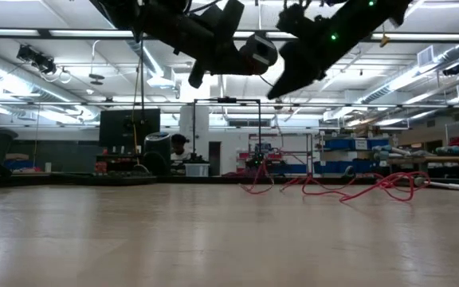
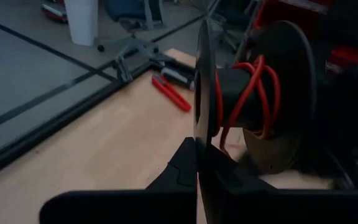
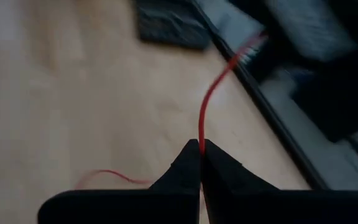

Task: Coil cords
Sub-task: Coil the red wire onto the black spool

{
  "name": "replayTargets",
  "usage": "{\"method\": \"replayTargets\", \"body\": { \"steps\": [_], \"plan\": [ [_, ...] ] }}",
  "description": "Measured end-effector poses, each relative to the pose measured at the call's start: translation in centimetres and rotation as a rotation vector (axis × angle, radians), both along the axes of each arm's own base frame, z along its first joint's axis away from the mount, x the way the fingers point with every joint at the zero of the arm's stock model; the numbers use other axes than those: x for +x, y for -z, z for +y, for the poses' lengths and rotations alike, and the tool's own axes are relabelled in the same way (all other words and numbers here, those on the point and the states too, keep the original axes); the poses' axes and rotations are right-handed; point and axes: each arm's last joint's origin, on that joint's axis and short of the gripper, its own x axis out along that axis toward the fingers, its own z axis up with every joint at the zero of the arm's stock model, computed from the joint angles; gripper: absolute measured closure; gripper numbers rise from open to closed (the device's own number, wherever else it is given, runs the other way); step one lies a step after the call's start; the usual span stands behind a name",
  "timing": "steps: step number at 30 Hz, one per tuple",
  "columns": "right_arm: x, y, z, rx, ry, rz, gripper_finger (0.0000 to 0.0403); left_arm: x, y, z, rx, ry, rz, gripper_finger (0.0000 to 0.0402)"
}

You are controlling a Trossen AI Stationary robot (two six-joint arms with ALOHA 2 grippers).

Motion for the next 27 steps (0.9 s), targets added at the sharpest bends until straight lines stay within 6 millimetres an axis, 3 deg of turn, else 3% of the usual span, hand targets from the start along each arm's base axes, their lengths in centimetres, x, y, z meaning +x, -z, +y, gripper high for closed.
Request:
{"method": "replayTargets", "body": {
  "steps": [6, 14, 20, 27],
  "plan": [
    [-2.5, -1.1, -1.2, -0.054, 0.121, 0.089, 0.0402, -0.2, 0.5, -0.1, 0.042, 0.044, 0.08, 0.0396],
    [-4.3, -5.2, -1.6, -0.066, 0.106, -0.105, 0.0402, -0.6, 1.3, -0.1, 0.324, 0.037, 0.305, 0.0396],
    [-3.3, -7.1, -1.4, -0.081, -0.016, -0.289, 0.04, -0.5, 1.0, -0.4, 0.472, 0.01, 0.355, 0.0396],
    [-0.8, -6.4, -1.1, -0.027, -0.139, -0.398, 0.0399, -0.4, 0.7, -1.0, 0.498, -0.051, 0.328, 0.0396]
  ]
}}
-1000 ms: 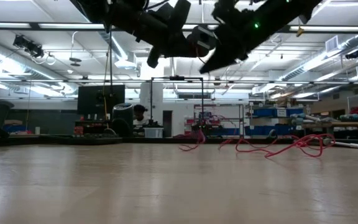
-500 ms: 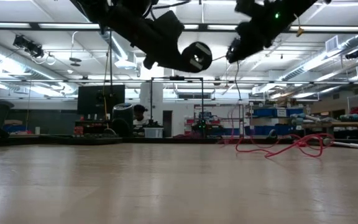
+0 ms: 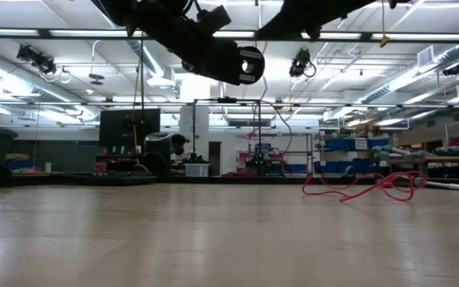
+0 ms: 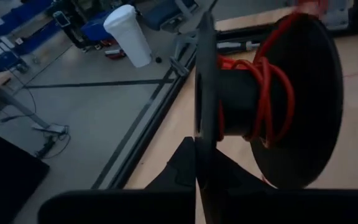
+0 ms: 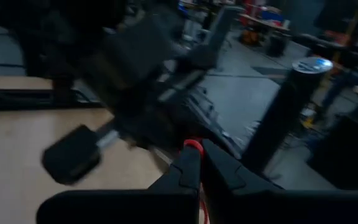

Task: Coil cords
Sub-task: Coil the red wire onto the black spool

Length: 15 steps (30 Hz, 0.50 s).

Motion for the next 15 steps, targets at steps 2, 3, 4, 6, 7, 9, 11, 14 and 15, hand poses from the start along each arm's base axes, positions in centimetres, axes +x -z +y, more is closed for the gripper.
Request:
{"method": "replayTargets", "body": {
  "steps": [2, 3, 4, 6, 7, 9, 11, 14, 15],
  "plan": [
    [0.5, 0.5, 0.0, 0.001, -0.005, -0.001, 0.0399, 0.1, -0.1, -0.1, -0.014, -0.007, -0.032, 0.0396],
    [0.7, 0.6, 0.0, 0.001, -0.005, -0.004, 0.0399, 0.1, -0.2, -0.2, -0.013, -0.018, -0.041, 0.0396],
    [0.9, 0.7, 0.0, 0.002, -0.004, -0.01, 0.0399, 0.1, -0.2, -0.2, -0.007, -0.033, -0.042, 0.0396],
    [0.9, 0.6, 0.0, 0.003, -0.003, -0.015, 0.0399, 0.1, -0.2, -0.3, 0.006, -0.065, -0.042, 0.0396],
    [0.9, 0.6, 0.0, 0.004, -0.003, -0.022, 0.0399, 0.1, -0.3, -0.4, 0.01, -0.079, -0.047, 0.0396],
    [0.9, 0.5, 0.0, 0.003, -0.003, -0.03, 0.0398, 0.1, -0.5, -0.5, -0.004, -0.092, -0.082, 0.0396],
    [1.0, 0.4, 0.0, -0.006, -0.013, -0.031, 0.0394, 0.2, -0.8, -0.5, -0.02, -0.097, -0.129, 0.0396],
    [1.0, 0.4, 0.1, -0.007, -0.039, -0.029, 0.0377, 0.4, -1.3, -0.7, -0.021, -0.09, -0.193, 0.0396],
    [1.0, 0.4, 0.1, -0.006, -0.05, -0.034, 0.0368, 0.5, -1.5, -0.9, -0.02, -0.086, -0.213, 0.0396]
  ]
}}
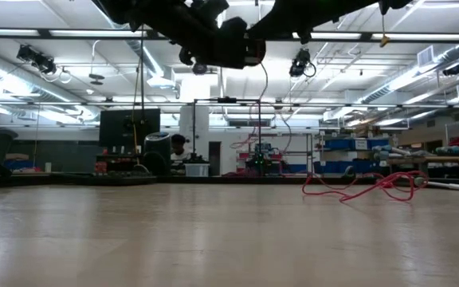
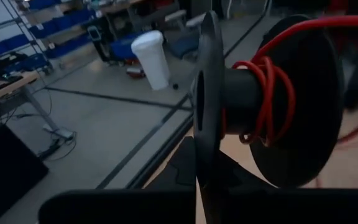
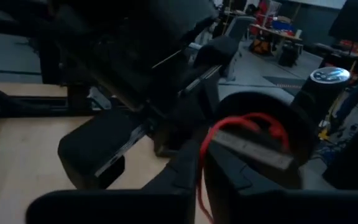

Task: Coil cords
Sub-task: Coil the red wire onto the black spool

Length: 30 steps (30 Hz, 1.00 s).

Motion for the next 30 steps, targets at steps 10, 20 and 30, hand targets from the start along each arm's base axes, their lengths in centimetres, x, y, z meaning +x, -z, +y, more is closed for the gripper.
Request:
{"method": "replayTargets", "body": {
  "steps": [10, 20, 30],
  "plan": [
    [0.1, -0.4, 0.1, 0.002, -0.04, -0.041, 0.0287, 0.2, -0.9, -0.6, 0.006, 0.026, -0.104, 0.0396],
    [-0.1, 0.5, 0.5, 0.009, -0.075, 0.062, 0.0298, 0.3, -1.1, -1.0, 0.009, 0.051, -0.124, 0.0396],
    [-0.5, 1.8, 0.5, 0.045, -0.062, 0.196, 0.0303, 0.3, -1.2, -1.0, 0.01, 0.058, -0.123, 0.0396]
  ]
}}
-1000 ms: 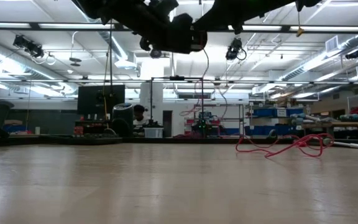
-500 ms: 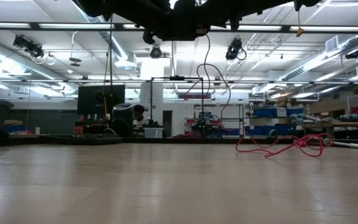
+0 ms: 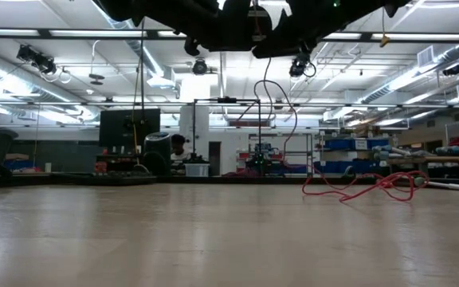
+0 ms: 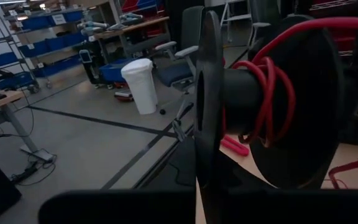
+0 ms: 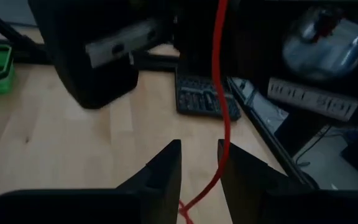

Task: Coil cords
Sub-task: Coil the red wire onto the black spool

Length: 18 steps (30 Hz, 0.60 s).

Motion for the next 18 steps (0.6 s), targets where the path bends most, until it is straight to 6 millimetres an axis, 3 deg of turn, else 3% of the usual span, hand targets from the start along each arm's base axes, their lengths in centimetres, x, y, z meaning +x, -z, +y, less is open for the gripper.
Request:
{"method": "replayTargets", "body": {
  "steps": [18],
  "plan": [
    [-0.64, 0.65, 0.0, 0.031, 0.013, 0.089, 0.0323, 0.0, 0.11, 0.0, 0.016, 0.002, 0.026, 0.0396]
  ]
}}
